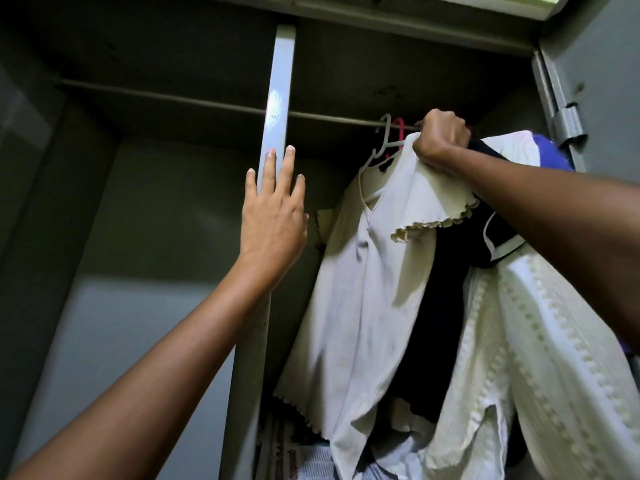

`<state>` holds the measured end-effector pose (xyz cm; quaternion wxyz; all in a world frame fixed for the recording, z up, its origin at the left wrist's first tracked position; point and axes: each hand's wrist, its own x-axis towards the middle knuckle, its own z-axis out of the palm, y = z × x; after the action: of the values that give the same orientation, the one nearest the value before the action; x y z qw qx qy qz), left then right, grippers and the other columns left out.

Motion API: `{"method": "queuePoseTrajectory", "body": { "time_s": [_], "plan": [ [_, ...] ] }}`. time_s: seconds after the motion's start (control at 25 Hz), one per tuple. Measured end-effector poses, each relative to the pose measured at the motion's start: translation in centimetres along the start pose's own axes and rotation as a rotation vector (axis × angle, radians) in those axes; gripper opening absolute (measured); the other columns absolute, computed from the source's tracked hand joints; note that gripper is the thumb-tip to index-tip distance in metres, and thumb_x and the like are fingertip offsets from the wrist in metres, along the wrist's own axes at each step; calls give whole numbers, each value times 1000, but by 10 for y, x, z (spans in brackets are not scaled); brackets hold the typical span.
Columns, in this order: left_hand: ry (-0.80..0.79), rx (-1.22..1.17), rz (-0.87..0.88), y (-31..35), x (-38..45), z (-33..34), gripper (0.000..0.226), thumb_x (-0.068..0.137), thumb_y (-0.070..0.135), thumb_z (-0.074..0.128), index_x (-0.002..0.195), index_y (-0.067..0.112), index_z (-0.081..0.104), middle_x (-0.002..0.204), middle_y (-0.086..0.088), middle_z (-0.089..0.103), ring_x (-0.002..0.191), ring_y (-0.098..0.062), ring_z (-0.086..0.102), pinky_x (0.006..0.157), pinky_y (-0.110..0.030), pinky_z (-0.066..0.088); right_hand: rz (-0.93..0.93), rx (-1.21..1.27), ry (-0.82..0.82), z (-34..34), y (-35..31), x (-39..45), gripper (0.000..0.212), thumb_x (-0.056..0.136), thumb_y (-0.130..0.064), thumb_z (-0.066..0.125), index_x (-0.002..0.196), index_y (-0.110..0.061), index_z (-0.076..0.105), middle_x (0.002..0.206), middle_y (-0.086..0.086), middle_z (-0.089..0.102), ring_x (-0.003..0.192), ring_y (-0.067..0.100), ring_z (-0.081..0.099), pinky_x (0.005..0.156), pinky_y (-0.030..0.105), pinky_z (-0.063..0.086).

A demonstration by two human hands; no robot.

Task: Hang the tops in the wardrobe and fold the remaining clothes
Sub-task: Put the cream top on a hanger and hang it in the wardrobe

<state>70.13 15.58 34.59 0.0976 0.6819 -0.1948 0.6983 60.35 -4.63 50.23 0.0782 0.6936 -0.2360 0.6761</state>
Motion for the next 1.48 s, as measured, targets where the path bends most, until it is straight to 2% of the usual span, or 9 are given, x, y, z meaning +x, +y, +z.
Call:
{"method": "queuePoseTrajectory", "body": {
  "time_s": [0.32,0.56,0.72,0.8,0.96,1.04,1.16,1.32,1.48],
  "plan": [
    [-15,7,-10,0,0,1,57,95,19,46,147,13,24,157,-13,-8,145,-33,-5,116,-48,9,3,-51,-85,-6,4,-1,22,90,-5,52,110,0,60,115,20,60,110,36,56,88,38,45],
    [-40,-26,11,1,-2,-5,53,93,19,47,144,12,30,158,-14,-4,145,-35,-5,116,-48,4,-70,-148,-87,-32,4,-19,18,87,-9,55,102,-1,61,103,18,60,103,34,56,75,34,41],
    [-87,-177,4,0,-10,-14,52,92,29,50,140,13,38,158,-12,2,145,-31,-5,117,-45,-2,-103,-61,-53,-50,-8,-59,41,86,-20,58,122,-4,51,132,18,41,122,33,39,100,39,37],
    [-150,-260,-9,4,-18,-24,54,92,33,51,140,14,38,158,-12,3,145,-30,-7,116,-43,-5,-54,94,-168,-55,-15,-85,47,87,-25,59,128,-7,45,136,15,39,121,31,43,96,37,40],
    [-288,-613,-24,19,-53,-46,55,89,30,55,139,13,38,158,-12,7,146,-27,-4,117,-38,-3,32,418,-437,-69,-28,-148,53,88,-34,59,130,-10,37,126,9,42,74,26,61,55,31,50],
    [-429,-861,-116,30,-82,-63,55,88,25,56,139,11,39,157,-10,10,146,-24,5,116,-33,5,86,485,-528,-81,-27,-193,51,90,-36,56,130,-10,36,122,8,41,59,22,57,49,29,48],
    [-691,-1288,-352,48,-130,-89,51,90,17,54,138,10,39,150,-8,27,136,-20,31,102,-21,27,191,541,-574,-102,-7,-273,45,93,-38,50,128,-12,38,119,10,46,58,22,57,44,26,45],
    [-838,-1663,-569,70,-210,-122,42,89,0,48,130,4,49,132,-12,54,118,-22,52,94,-22,41,466,522,-546,-154,34,-396,34,96,-35,47,122,-13,44,108,8,52,54,18,55,40,26,42],
    [-1130,-1800,-643,94,-331,-168,39,91,-8,43,129,-2,48,128,-21,56,101,-13,50,72,-8,42,701,415,-614,-217,80,-528,33,97,-31,47,122,-10,46,110,8,52,61,12,53,40,20,42]
  ]
}}
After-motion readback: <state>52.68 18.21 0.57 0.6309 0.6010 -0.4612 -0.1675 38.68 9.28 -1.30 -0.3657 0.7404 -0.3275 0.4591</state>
